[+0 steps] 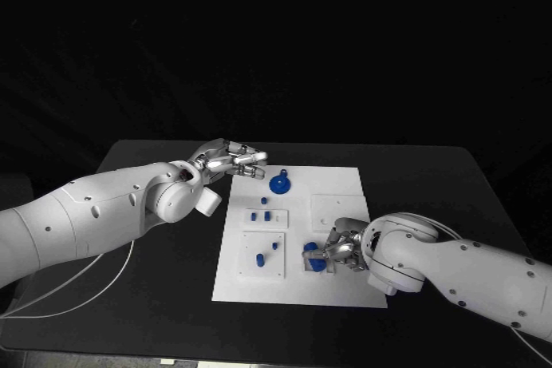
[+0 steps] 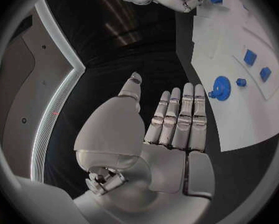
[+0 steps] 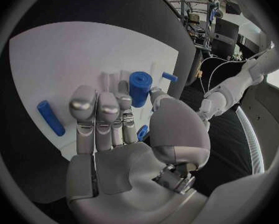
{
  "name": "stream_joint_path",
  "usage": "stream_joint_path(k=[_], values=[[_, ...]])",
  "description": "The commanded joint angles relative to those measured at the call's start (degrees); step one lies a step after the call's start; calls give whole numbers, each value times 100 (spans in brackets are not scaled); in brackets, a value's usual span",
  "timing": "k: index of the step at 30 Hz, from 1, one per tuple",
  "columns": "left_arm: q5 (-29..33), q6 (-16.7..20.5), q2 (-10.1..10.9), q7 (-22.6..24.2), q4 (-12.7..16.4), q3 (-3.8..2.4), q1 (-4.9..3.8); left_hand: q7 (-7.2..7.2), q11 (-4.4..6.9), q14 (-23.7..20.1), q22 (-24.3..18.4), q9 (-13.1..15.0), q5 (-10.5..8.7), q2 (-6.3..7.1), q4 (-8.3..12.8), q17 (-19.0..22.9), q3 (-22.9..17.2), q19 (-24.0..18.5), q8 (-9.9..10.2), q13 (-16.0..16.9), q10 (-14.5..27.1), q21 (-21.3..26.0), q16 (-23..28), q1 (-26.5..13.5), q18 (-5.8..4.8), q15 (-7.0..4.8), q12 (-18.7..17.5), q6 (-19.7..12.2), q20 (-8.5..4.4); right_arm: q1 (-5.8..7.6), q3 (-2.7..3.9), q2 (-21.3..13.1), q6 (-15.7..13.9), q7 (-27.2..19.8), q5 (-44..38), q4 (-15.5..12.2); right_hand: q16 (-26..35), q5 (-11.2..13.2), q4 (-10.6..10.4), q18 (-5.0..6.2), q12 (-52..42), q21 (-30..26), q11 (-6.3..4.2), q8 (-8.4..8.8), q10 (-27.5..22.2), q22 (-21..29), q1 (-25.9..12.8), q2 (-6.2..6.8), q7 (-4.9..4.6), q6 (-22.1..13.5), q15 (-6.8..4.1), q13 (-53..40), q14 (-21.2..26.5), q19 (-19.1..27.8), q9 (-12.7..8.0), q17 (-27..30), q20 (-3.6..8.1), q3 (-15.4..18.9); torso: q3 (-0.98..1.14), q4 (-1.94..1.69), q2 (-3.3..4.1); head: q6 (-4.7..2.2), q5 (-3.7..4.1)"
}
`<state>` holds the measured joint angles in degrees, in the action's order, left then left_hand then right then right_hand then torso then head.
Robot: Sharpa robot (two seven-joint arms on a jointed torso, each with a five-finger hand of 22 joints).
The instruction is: Assemble the parts on the task board
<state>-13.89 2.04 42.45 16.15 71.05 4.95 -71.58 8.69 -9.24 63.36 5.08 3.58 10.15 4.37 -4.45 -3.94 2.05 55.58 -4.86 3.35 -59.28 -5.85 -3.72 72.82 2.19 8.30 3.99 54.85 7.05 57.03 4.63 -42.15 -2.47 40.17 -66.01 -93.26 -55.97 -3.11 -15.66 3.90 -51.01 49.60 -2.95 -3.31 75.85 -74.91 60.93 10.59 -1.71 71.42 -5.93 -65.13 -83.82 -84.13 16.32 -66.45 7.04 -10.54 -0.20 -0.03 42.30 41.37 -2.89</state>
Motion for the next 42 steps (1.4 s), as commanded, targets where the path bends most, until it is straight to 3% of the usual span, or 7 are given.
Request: stream_joint_path(k=[1,9,12,15,19,31,42], values=[[-16,-85,-16,21,4,-3,-3,50,11,-55,-14,5,-14,-15,1,3,14,-11,-31,4,44,-28,13,-42,33,1,-9,-7,26,-23,-14,7,8,28,17,-19,35,28,-70,-66,0,-46,24,-36,-5,-612,-48,70,-1,-50,-2,12,-6,-235,-5,10,22,32,0,-1,1,3,-1],[-16,-78,-22,18,-9,-3,-3,55,9,-56,-15,5,-13,-21,-6,2,10,-12,-32,5,48,-29,13,-45,34,1,-9,-10,26,-24,-14,3,-74,-27,15,-13,69,24,-96,-65,32,-82,26,-38,-9,-608,-250,-46,-4,-75,-1,17,-10,-239,-40,11,24,732,2,3,0,-8,5],[-16,-74,-23,17,-14,-3,-3,55,9,-56,-15,5,-13,-21,-6,2,10,-12,-32,5,48,-29,13,-45,34,1,-9,-10,26,-25,-15,-15,-117,-82,13,-36,60,-147,76,-46,0,-83,21,-37,-12,-611,-162,-550,-26,-93,21,14,-14,-244,10,20,0,1656,1,1,-2,-18,11],[-16,-69,-24,18,-16,-3,-3,55,9,-56,-15,5,-13,-21,-6,2,10,-12,-32,5,48,-29,13,-45,34,1,-9,-10,26,-26,-15,-57,-144,-181,14,-87,48,-155,125,-42,-15,-74,35,-35,-11,-613,-106,-624,-9,-88,14,24,-13,-245,46,26,-3,1766,1,-1,-2,-21,13],[-17,-63,-22,16,-19,-3,-3,55,9,-56,-15,5,-13,-21,-6,2,10,-12,-32,5,48,-29,13,-45,34,1,-9,-10,26,-26,-14,-169,-136,-364,30,-199,40,-659,734,-37,-62,-56,33,-36,-11,-617,128,-891,-4,-77,12,23,-6,-251,78,45,-6,1930,3,-1,-2,-20,3],[-20,-63,-6,3,-32,-2,-3,57,11,-54,-17,5,-10,-21,-1,2,12,-12,-37,5,44,-33,13,-36,33,1,-8,-8,26,-26,18,-562,215,-679,289,-517,26,-1094,1032,-44,-117,-34,33,-37,-12,-623,399,-697,-6,-61,12,-3,-3,-243,97,49,-4,1884,3,2,0,-46,3],[-21,-67,-4,-12,-44,3,-3,57,11,-54,-17,5,-10,-21,-1,2,12,-12,-37,5,44,-33,13,-36,33,1,-8,-8,26,-26,37,-650,269,-728,367,-546,23,-893,402,-41,-105,-25,34,-35,-22,-624,349,-474,-6,-84,12,18,-3,-244,140,51,-6,1816,-2,1,-1,-56,7]])
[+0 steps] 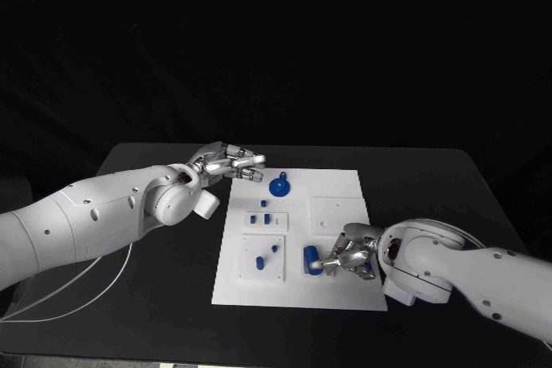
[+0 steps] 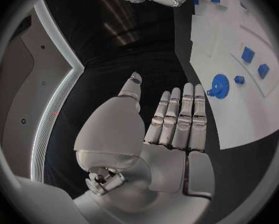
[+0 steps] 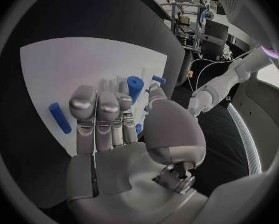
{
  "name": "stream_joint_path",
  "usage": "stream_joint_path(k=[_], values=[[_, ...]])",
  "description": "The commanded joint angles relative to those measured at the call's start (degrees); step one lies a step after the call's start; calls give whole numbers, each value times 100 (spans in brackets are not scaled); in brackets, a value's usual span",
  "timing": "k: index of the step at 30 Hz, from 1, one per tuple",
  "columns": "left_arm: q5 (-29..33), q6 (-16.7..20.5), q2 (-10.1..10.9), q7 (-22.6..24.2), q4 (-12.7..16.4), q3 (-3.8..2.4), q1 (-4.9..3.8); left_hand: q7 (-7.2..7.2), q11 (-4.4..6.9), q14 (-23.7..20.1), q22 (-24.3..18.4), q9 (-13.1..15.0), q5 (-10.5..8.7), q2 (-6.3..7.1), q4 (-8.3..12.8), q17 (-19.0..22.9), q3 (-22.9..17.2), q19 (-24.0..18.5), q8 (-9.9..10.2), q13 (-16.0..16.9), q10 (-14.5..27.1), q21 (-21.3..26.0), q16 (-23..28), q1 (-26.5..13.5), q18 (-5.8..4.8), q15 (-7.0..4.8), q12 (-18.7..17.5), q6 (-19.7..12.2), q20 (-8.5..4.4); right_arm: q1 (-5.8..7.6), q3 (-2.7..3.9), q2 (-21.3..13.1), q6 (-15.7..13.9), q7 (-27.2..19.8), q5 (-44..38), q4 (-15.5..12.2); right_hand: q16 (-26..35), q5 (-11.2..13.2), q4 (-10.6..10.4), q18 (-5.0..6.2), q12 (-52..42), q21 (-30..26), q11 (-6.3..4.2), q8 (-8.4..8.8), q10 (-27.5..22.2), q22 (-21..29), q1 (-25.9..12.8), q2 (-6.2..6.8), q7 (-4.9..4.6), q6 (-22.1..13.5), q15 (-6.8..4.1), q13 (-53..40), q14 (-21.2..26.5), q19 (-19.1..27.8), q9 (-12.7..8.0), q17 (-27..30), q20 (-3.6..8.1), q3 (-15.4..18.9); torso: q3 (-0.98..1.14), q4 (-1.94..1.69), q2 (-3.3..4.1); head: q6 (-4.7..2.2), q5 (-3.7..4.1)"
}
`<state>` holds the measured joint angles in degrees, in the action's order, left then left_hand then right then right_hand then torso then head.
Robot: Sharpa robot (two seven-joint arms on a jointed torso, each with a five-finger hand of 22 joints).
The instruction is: Assemble the parts on the task board
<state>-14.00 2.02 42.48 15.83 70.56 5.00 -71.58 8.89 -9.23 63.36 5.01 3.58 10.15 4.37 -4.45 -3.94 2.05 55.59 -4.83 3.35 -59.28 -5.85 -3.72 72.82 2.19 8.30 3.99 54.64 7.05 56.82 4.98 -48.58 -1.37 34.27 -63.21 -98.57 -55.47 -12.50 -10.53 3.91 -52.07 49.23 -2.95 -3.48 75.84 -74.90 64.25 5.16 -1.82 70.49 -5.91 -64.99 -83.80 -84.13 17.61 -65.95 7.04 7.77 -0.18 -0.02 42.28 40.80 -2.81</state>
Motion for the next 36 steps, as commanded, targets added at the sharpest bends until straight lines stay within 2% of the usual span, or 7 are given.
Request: stream_joint_path(k=[1,10,12,13,16,29,36], values=[[-10,-66,-7,18,5,-1,-3,36,11,-54,-9,5,-10,-21,-1,2,13,-13,-40,4,44,-33,13,-36,33,1,-8,13,26,-5,3,-10,173,-147,90,-15,-28,43,-112,-42,0,12,33,-18,-20,-624,21,68,6,9,10,4,-4,-244,12,1,-5,-16,-6,-1,1,4,-2],[-13,-73,1,-4,6,3,-2,37,11,-54,-11,5,-10,-46,11,2,17,-14,-42,4,43,-35,13,-41,32,0,-8,20,26,-6,5,-38,232,-227,141,0,-50,-770,694,-59,-29,59,7,-16,0,-632,319,-418,39,70,-7,-16,-4,-241,-21,-18,11,-102,-7,0,0,8,-12],[-14,-75,3,-7,8,5,-2,37,11,-54,-11,5,-10,-46,11,2,17,-14,-42,4,43,-35,13,-41,32,0,-8,20,26,-6,5,-33,227,-225,146,10,-57,-1561,818,-67,-26,73,-12,-15,-5,-635,419,-451,64,69,-19,-20,-6,-241,-58,-25,21,-213,-7,-2,1,10,-14],[-15,-75,3,-8,9,5,-2,38,11,-54,-11,5,-7,-66,30,2,24,-14,-42,4,43,-37,13,-38,32,0,-8,22,25,-6,6,-27,214,-215,147,16,-59,-1680,873,-71,-24,74,-16,-14,-7,-635,426,-452,68,72,-22,-21,-6,-240,-81,-27,26,-266,-7,-2,1,10,-14],[-16,-73,4,-11,10,7,-2,38,11,-54,-11,5,-7,-67,31,2,24,-13,-42,4,42,-37,13,-38,32,0,-8,22,25,-6,6,-5,158,-193,127,41,-69,-1684,1003,-80,-24,95,-24,-12,-8,-638,416,-483,80,81,-29,-28,-9,-242,-136,-36,35,-497,-7,-3,1,12,-15],[-17,-73,1,-19,7,12,-2,39,10,-54,-12,5,-13,-96,40,2,38,-15,-40,4,46,-38,12,-57,33,0,-8,21,26,-6,5,212,-101,-17,-30,258,-49,-1632,1501,-92,-83,90,-54,-19,73,-631,-200,-141,105,153,-42,-130,-10,-242,-66,0,51,-2172,-5,-8,3,30,-15],[7,-125,1,-58,-1,18,-2,45,7,-64,-15,6,-12,-127,70,3,45,-20,-43,4,56,-35,14,-48,33,3,-9,21,28,-6,4,285,3,74,-35,346,-46,-1754,1540,-92,-80,78,-53,-19,71,-629,-258,-95,102,150,-42,-145,-7,-241,-33,9,51,-2228,-10,-2,0,33,-7]])
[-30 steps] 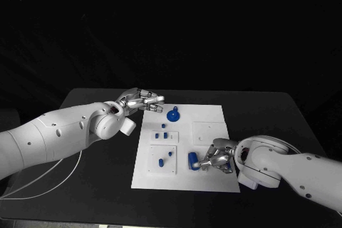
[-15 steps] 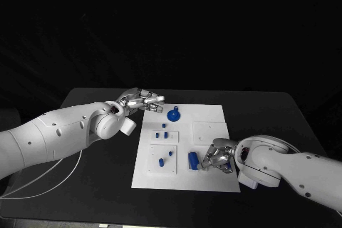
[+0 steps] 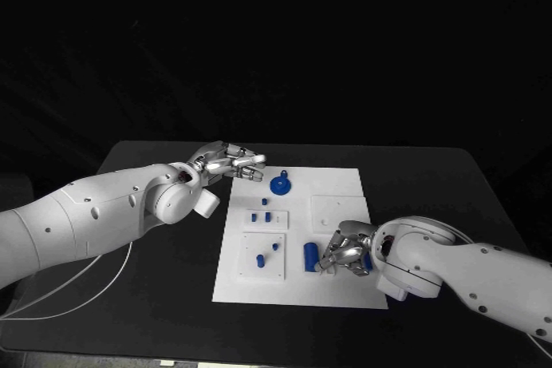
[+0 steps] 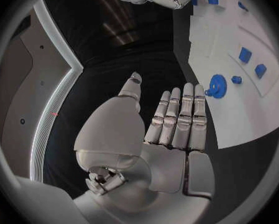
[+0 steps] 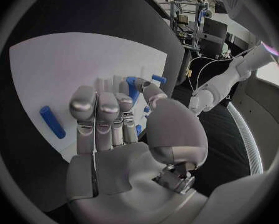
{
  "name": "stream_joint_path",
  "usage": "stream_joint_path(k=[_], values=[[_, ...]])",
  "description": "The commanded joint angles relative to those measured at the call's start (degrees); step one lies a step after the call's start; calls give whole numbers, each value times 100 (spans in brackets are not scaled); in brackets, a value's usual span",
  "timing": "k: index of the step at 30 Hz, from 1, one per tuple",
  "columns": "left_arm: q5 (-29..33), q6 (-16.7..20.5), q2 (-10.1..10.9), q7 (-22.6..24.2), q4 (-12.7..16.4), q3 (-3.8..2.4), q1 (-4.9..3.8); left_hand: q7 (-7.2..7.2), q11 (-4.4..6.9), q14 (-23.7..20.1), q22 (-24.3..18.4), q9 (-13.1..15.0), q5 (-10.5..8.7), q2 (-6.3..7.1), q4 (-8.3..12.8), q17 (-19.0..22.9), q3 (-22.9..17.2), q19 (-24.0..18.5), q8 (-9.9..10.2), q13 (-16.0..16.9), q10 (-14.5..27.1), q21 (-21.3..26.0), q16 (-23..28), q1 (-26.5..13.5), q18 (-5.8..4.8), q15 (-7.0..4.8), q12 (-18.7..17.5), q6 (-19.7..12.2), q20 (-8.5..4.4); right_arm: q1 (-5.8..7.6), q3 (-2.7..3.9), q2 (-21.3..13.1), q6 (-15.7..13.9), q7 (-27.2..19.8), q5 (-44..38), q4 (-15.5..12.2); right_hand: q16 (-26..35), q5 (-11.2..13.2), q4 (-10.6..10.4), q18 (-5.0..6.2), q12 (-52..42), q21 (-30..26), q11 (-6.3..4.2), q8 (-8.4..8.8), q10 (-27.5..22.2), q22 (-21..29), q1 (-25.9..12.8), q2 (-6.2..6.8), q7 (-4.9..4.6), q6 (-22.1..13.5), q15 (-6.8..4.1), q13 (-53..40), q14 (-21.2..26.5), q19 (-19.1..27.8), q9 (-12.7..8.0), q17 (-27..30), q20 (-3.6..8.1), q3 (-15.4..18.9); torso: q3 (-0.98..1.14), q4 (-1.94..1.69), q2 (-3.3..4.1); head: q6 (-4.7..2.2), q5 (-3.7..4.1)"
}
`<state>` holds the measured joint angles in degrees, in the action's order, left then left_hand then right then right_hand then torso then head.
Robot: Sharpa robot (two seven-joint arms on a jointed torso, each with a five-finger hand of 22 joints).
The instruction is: Assemble the parts on the task board
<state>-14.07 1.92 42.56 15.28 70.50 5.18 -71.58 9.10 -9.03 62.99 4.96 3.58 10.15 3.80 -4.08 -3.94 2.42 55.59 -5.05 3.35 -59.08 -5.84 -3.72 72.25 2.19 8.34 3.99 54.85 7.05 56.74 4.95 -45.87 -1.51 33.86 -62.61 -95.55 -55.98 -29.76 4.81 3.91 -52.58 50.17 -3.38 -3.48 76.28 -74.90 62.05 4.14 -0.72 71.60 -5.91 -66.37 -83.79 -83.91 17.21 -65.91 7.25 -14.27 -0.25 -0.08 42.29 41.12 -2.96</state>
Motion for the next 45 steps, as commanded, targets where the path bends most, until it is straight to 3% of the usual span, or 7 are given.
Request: stream_joint_path(k=[1,8,17,34,39,41,45], values=[[14,-120,-7,-8,3,2,-3,23,-15,-31,-11,5,-10,-74,53,3,11,-23,-23,4,41,-34,14,17,34,0,-9,3,30,2,7,19,72,137,-91,54,8,-19,9,-94,-26,-17,-9,-19,25,-630,-50,19,-7,40,-43,-7,-6,-262,9,8,29,-21,-2,5,0,2,9],[14,-172,-8,-45,-19,16,-3,20,-14,-34,-12,5,-7,-87,79,3,11,-23,-25,4,43,-34,14,24,35,1,-8,8,31,-26,1,67,295,227,-9,144,36,-100,67,-101,10,-50,-3,-18,-7,-624,-29,75,-16,27,-40,2,3,-247,5,25,28,3,-6,14,0,5,38],[9,-160,-4,-54,-60,22,-3,16,-15,-38,-13,5,2,-109,120,3,20,-23,-31,4,47,-33,14,25,37,2,-7,25,32,-91,-8,107,267,274,20,193,32,-102,126,-107,-8,-35,-5,-17,2,-629,1,113,-12,48,-40,-15,0,-249,2,19,29,59,4,2,-1,15,56],[6,-85,0,-6,-66,23,-3,5,-3,-3,-13,6,18,-161,213,2,32,-13,-34,4,11,-38,12,44,30,-10,-6,58,23,-117,-10,77,173,247,-21,183,38,-175,-97,-109,-34,-46,0,-17,16,-629,21,227,-13,71,-44,-55,-1,-256,-68,8,36,451,6,1,-2,20,41],[4,-87,3,-8,-70,23,-3,5,-5,-10,-14,5,0,-136,220,2,35,-14,-31,4,17,-37,13,41,30,-7,-7,55,24,-118,-9,-39,179,83,-9,69,46,-188,-260,-92,-3,-80,45,-19,-28,-623,97,201,-70,-51,-18,-29,-1,-252,-111,4,17,1098,5,6,0,10,44],[0,-84,4,-5,-72,23,-3,5,-6,-11,-15,6,-9,-118,225,2,33,-17,-31,4,17,-35,13,49,29,-7,-6,55,24,-118,-4,-111,180,-15,13,-8,20,-123,-341,-73,-110,-55,79,-26,-36,-630,238,74,-136,-192,9,-86,-4,-260,-179,-20,-13,1563,7,9,-2,1,48],[-12,-86,6,14,-78,23,-3,6,-5,-8,-14,6,-23,-90,231,2,22,-16,-31,4,17,-36,12,67,29,-8,-7,54,23,-118,87,-266,210,-245,133,-157,-18,133,-507,-46,-227,-7,115,-12,-27,-641,449,-12,-191,-345,34,-125,-7,-267,-295,-50,-43,1953,9,13,-1,-25,66]])
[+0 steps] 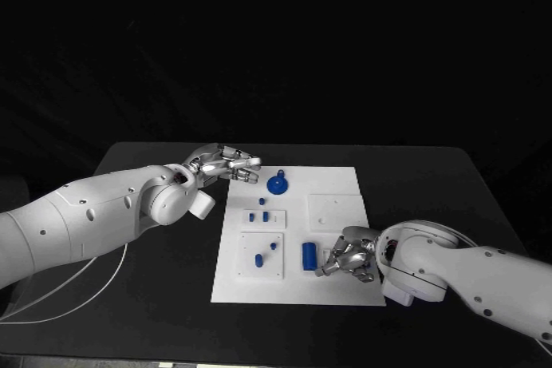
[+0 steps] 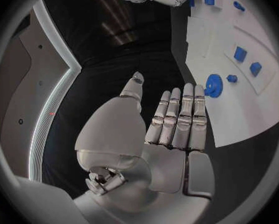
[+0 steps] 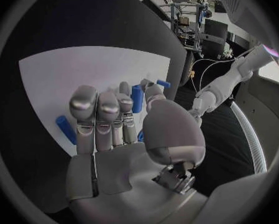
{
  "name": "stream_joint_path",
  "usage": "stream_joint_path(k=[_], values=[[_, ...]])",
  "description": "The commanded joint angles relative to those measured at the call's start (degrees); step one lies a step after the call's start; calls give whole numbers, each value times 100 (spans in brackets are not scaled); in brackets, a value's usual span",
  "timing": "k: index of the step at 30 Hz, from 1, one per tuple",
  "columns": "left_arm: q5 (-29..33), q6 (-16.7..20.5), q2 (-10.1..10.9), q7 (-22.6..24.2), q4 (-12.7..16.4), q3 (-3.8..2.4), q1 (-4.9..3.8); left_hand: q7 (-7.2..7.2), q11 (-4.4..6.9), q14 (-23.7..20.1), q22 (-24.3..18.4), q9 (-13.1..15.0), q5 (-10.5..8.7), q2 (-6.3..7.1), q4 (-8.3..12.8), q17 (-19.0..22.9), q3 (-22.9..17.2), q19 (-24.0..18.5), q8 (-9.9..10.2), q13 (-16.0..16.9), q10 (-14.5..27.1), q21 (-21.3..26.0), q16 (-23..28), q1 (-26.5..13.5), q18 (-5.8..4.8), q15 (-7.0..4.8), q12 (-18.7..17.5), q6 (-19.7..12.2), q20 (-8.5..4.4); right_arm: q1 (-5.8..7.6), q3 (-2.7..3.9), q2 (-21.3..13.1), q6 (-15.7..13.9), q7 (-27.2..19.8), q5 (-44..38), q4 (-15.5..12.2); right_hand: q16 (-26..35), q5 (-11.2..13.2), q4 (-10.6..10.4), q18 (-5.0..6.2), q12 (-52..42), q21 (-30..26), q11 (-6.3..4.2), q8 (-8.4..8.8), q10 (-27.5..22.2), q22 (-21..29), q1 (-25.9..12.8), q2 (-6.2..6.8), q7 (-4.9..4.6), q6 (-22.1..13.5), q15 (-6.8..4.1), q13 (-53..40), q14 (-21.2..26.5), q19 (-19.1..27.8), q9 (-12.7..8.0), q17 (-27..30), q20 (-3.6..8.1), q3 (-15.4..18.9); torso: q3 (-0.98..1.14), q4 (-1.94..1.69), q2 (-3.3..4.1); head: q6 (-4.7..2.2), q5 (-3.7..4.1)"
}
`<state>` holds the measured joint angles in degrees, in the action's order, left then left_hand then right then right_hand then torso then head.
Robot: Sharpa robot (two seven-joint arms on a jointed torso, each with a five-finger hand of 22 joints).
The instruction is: Assemble the parts on the task board
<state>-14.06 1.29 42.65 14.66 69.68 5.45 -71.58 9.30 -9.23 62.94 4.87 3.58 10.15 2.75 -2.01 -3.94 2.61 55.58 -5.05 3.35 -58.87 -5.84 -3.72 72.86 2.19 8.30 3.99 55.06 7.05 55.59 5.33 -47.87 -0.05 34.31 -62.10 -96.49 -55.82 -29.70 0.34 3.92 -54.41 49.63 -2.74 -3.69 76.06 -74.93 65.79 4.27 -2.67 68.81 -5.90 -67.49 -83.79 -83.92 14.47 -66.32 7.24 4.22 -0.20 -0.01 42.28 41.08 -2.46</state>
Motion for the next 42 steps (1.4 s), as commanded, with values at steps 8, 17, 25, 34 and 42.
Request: stream_joint_path(k=[8,17,25,34,42], values=[[-279,68,5,166,1,-4,-3,-115,98,8,-1,4,57,362,-330,2,-48,-50,-33,4,-142,-29,13,67,-13,-21,-19,-53,6,1,505,-403,254,-677,446,-82,-86,415,-21,-41,-157,117,38,7,40,-651,342,-236,22,-32,24,-61,-16,-275,-84,-39,-41,-6,9,1,-4,-67,83],[-221,160,33,300,49,-4,-2,-93,258,599,105,6,61,-156,331,-15,177,230,-23,15,-857,-263,-3,-43,-58,-221,-22,132,-191,49,767,-760,328,-640,100,88,-159,1542,237,-68,-396,235,47,10,193,-668,313,-335,32,20,47,-211,-29,-271,-255,-67,-56,-851,3,-2,5,-101,250],[-175,204,76,363,131,-4,1,-126,318,782,140,8,69,-289,493,-22,269,271,-3,7,-1017,-358,-13,-33,-91,-285,-30,228,-257,47,793,-931,380,-117,-550,118,-199,1668,116,-54,-416,290,61,7,233,-665,181,-33,17,36,65,-306,-23,-253,-447,-45,-78,-1506,-4,8,3,-128,314],[-3,219,146,423,205,-5,12,-175,372,858,166,7,389,-452,796,-22,-57,306,55,3,-1093,-430,-15,16,-101,-329,-41,382,-305,-97,794,-945,578,447,-819,129,-188,1750,-83,-57,-360,270,71,5,208,-658,82,79,-9,-31,74,-307,-15,-243,-458,-19,-85,-1575,-7,-1,0,-131,349],[73,246,174,422,222,-4,14,-161,347,825,159,7,206,-397,795,-20,-57,281,60,4,-1047,-426,-12,-79,-97,-310,-40,373,-287,-251,779,-877,567,636,-1006,161,-184,1723,-202,-63,-343,263,58,2,209,-656,75,148,13,33,70,-311,-13,-244,-422,-6,-84,-1604,-14,-7,-2,-124,378]])
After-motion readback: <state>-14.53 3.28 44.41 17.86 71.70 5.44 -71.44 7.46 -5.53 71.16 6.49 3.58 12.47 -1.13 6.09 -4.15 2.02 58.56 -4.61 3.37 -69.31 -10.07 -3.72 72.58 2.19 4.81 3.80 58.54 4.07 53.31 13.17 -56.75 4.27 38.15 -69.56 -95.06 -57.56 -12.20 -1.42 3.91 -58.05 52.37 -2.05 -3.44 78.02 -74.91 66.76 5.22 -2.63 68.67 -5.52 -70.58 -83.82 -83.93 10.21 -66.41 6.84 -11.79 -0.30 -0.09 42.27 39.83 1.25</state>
